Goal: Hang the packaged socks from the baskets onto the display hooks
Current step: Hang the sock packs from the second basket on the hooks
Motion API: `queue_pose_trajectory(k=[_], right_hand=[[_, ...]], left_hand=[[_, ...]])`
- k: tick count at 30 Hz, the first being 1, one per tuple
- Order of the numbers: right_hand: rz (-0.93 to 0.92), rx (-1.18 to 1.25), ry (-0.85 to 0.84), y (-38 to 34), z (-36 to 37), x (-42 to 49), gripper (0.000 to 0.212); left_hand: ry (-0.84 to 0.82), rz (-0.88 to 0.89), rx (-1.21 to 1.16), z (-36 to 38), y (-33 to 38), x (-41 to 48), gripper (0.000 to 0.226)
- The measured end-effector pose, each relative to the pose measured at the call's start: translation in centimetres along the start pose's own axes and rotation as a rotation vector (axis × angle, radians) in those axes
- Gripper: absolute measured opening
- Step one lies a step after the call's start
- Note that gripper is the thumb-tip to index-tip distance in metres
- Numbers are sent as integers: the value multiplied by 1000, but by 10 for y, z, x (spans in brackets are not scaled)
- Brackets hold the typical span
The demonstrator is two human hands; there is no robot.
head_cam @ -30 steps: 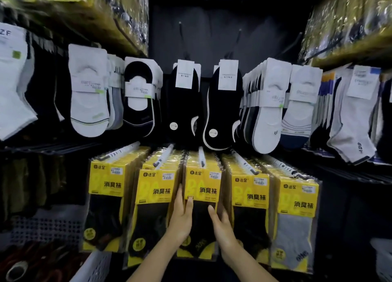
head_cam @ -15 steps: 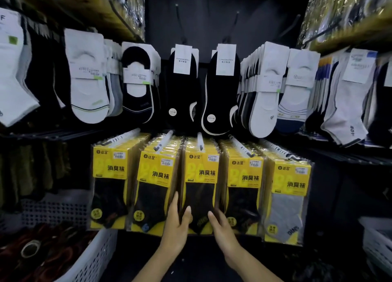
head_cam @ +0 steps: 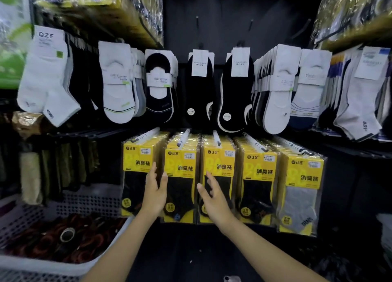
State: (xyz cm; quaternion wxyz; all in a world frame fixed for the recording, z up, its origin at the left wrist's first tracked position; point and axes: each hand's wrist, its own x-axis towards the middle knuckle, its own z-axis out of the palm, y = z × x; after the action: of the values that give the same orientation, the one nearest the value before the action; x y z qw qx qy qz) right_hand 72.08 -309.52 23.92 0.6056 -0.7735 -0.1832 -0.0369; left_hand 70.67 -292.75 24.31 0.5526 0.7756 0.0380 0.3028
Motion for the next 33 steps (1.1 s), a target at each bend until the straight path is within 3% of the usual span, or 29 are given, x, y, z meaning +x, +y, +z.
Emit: queue_pose_trajectory(k=[5,9,16,24,33], right_hand=[[14,128,-7,-14,28,34,72],[19,196,66,-16,41,56,71],[-49,208,123,-7,49,74,65],[104,112,163,44,68,55,65],[211,87,217,53,78,46,59]], left_hand=[[-77,48,5,6,2,23,50],[-93,18,-71,12,-2,40,60],[-90,17,-137,19,-17,55,55],[-106,-161,-100,32,-65,37,55],[-94,-171,-88,37,-72,28,57]])
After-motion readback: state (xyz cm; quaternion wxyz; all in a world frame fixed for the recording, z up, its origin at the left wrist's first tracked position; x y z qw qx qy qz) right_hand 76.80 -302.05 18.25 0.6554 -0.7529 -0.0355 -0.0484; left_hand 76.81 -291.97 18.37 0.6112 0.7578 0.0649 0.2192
